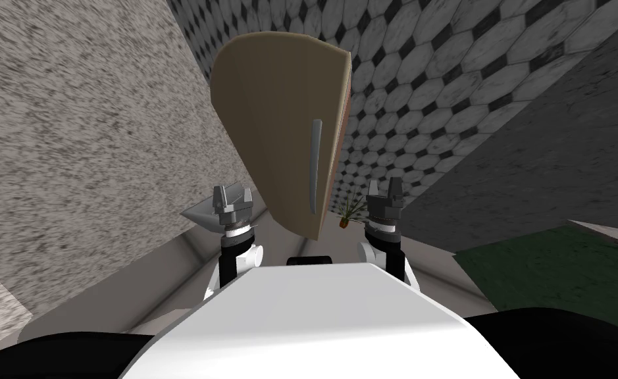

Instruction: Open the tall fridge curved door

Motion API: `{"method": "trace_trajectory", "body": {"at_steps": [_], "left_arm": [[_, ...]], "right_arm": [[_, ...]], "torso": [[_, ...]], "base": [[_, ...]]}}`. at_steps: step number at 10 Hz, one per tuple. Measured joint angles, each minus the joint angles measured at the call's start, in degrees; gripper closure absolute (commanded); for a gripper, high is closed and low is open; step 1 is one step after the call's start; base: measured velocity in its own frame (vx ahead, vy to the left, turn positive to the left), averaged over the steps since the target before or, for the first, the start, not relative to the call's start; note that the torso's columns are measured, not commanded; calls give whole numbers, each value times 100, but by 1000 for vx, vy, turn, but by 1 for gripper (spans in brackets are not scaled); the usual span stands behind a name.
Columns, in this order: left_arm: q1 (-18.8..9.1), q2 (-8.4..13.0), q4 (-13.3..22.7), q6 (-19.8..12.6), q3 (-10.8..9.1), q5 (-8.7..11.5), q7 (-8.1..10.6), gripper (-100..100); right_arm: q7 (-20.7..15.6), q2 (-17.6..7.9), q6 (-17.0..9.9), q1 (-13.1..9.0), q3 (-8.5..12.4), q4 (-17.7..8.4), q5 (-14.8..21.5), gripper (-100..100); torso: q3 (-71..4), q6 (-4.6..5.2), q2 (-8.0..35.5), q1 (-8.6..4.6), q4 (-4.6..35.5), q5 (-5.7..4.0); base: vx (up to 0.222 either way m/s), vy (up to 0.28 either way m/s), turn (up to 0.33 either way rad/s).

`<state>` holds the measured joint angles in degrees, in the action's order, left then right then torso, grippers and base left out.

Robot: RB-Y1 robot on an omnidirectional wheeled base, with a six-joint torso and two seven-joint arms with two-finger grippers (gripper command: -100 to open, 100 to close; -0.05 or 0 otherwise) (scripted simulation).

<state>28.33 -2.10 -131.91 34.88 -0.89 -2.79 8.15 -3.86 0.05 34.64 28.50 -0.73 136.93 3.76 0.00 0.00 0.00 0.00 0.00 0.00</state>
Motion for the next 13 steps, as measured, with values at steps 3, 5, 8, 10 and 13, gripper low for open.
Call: {"method": "trace_trajectory", "body": {"at_steps": [3,5,8,10,13], "left_arm": [[0,0,-1,0,0,0,0,0],[0,0,-1,0,0,0,0,0],[0,0,-2,0,0,0,0,0],[0,0,-2,1,0,0,0,-100],[-33,510,196,61,-24,-21,-67,-100]], "right_arm": [[0,0,0,0,0,1,0,0],[0,0,0,0,0,1,0,0],[0,0,0,0,0,2,0,0],[0,0,0,0,0,2,0,0],[0,1,0,1,0,-1,0,0]], "torso": [[-2014,0,1003,0,1006,0],[-3692,0,1845,0,1846,0],[-6227,0,3116,0,3114,0],[-7919,0,3962,0,3960,0],[-8455,0,4216,-9,4220,-3]], "base": [[0,0,0],[0,0,0],[0,0,0],[6,-8,6],[24,-54,24]]}}
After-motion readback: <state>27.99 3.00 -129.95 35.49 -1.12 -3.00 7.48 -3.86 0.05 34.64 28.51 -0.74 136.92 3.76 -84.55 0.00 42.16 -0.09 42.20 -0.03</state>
